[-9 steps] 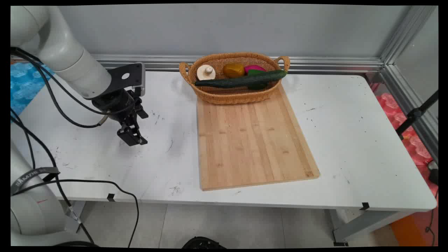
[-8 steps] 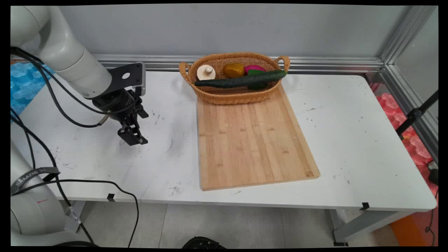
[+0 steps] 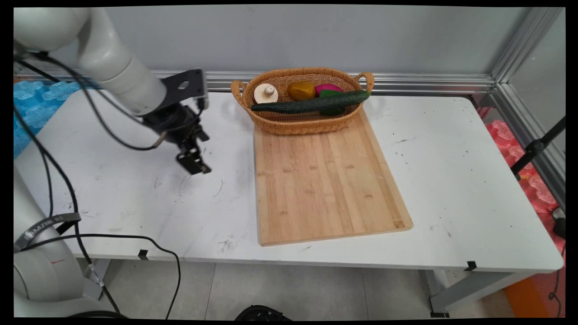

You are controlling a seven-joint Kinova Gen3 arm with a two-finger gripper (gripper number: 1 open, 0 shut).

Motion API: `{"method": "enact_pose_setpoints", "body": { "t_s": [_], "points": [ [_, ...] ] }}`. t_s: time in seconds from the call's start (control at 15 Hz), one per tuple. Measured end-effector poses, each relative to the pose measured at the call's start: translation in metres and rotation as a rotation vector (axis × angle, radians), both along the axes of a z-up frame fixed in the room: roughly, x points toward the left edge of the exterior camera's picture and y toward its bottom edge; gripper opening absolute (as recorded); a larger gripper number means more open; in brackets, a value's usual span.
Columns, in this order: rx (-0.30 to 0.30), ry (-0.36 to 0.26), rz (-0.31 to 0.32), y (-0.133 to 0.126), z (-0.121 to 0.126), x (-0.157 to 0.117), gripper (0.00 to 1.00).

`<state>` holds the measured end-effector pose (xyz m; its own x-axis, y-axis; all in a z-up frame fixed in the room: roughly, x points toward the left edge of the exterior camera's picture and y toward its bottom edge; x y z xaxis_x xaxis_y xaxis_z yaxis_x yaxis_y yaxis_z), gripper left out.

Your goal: Pick up the cucumber from the vegetable basket

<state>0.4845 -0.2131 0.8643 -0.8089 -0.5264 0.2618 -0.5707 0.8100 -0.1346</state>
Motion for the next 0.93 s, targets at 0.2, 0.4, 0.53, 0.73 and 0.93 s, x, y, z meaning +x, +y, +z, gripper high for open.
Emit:
{"method": "enact_pose_setpoints", "body": {
  "t_s": [0.2, 0.4, 0.53, 0.73, 0.93],
  "points": [
    [-0.040, 0.033, -0.007, -0.030, 0.006, -0.020, 1.00],
    [-0.077, 0.069, -0.023, -0.063, 0.014, -0.046, 1.00],
    [-0.103, 0.093, -0.041, -0.087, 0.020, -0.065, 1.00],
    [-0.141, 0.115, -0.077, -0.123, 0.025, -0.086, 1.00],
    [-0.167, 0.122, -0.107, -0.151, 0.026, -0.097, 1.00]
  ]
}}
